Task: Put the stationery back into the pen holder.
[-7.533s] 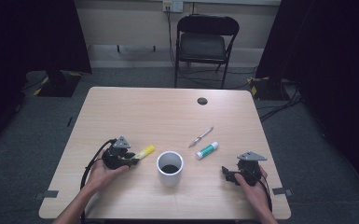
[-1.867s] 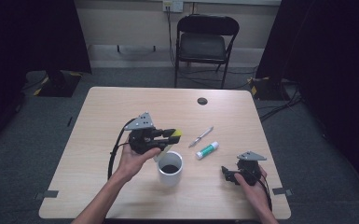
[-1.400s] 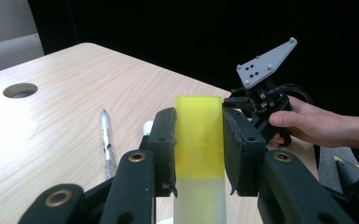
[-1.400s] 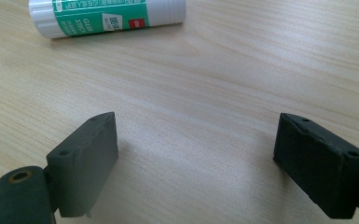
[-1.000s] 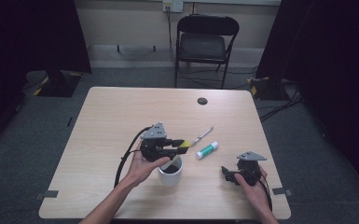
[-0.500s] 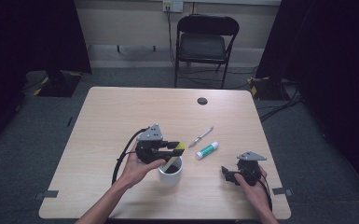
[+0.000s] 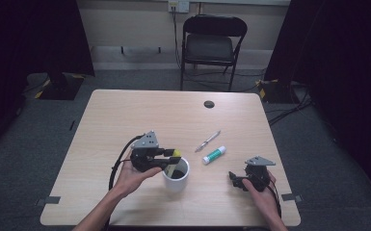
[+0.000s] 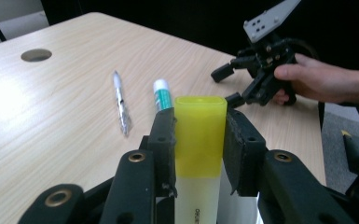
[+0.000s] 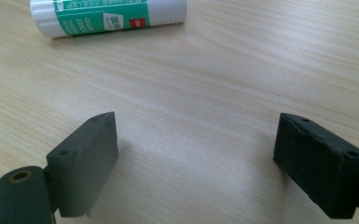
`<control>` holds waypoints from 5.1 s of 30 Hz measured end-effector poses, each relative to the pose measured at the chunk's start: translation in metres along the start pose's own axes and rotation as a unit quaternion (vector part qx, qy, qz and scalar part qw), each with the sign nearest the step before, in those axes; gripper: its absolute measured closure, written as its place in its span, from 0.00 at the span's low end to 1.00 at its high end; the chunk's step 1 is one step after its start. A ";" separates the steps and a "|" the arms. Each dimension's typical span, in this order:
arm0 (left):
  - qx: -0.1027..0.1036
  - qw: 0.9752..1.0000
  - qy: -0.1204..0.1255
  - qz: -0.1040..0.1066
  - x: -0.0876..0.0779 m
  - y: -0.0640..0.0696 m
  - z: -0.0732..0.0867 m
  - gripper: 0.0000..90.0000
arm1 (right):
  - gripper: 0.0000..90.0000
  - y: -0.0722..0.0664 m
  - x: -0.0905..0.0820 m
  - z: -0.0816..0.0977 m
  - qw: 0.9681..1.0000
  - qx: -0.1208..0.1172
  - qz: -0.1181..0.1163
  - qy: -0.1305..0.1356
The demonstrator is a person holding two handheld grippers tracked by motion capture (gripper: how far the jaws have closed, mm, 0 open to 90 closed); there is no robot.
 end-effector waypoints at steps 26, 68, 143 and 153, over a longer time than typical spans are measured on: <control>-0.029 1.000 0.006 0.004 -0.009 -0.007 0.012 0.63 | 0.14 0.000 0.000 0.000 1.000 0.000 0.000 0.000; -0.131 0.978 -0.073 -0.146 -0.114 -0.060 0.127 0.20 | 0.14 0.000 0.000 0.000 1.000 -0.001 -0.001 0.000; -0.100 0.969 -0.111 -0.198 -0.105 -0.074 0.161 0.11 | 0.25 -0.043 0.047 -0.077 0.999 0.001 -0.031 0.027; -0.100 0.969 -0.111 -0.199 -0.105 -0.074 0.161 0.11 | 0.30 -0.026 0.011 -0.075 0.997 -0.031 -0.042 0.049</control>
Point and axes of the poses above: each handheld gripper's, and its own axes: x roughly forward along the jaws, z roughly out of its underside, y roughly to its right, the point moved 6 cm from there along x, roughly forward along the jaws, and after that the axes turned 14 degrees about z, right-handed, at the moved point
